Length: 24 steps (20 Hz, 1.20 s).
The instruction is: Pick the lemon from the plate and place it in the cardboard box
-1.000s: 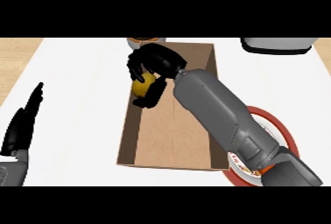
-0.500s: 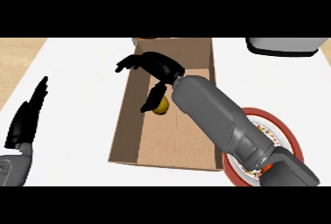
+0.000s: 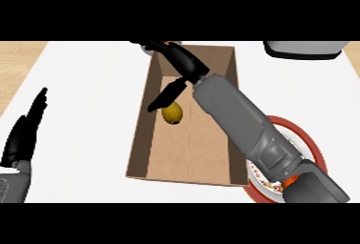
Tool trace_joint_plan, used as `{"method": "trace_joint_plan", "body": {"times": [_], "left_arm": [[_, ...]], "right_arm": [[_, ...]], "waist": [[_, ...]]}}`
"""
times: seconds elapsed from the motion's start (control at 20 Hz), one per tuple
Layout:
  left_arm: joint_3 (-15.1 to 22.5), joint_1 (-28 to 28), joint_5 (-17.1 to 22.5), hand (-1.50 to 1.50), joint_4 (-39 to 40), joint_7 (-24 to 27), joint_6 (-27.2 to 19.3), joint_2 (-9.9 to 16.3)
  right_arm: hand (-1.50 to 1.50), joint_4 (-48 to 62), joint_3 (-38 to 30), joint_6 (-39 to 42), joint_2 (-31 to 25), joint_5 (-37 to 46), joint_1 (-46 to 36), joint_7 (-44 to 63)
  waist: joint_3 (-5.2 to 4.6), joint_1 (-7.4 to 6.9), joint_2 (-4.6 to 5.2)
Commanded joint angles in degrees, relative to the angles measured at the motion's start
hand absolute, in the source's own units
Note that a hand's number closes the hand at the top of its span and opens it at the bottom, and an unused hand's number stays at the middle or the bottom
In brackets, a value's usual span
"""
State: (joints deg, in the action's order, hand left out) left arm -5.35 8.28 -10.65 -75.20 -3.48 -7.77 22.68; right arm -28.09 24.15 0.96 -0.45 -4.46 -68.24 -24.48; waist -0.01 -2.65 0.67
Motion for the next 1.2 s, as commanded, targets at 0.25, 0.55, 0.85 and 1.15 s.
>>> {"method": "trace_joint_plan", "body": {"times": [0.25, 0.55, 0.85, 1.15], "left_arm": [[-0.20, 0.41, -1.32, 0.00, 1.39, 0.72, -1.20, -1.37], [-1.32, -0.60, -0.04, 0.00, 0.92, 1.27, 1.26, 0.22], [0.09, -1.84, -1.03, 0.00, -3.09, 1.58, 0.44, -0.95], [0.42, 0.83, -0.82, 0.00, -2.29, -0.43, 1.00, -1.56]], "right_arm": [[-1.50, 8.09, -10.95, 13.13, -8.62, -6.28, -3.47, -5.76], [-1.50, 15.05, -12.80, 17.93, -17.42, -5.06, -2.15, -10.98], [-1.50, 18.75, -13.22, 22.51, -25.57, -3.47, -1.97, -16.60], [-1.50, 19.57, -10.32, 32.01, -32.84, 0.20, -1.37, -19.52]], "waist": [[0.01, 0.99, 0.14], [0.04, 0.05, 0.52], [0.15, -2.18, 1.20], [0.22, -1.98, 1.36]]}}
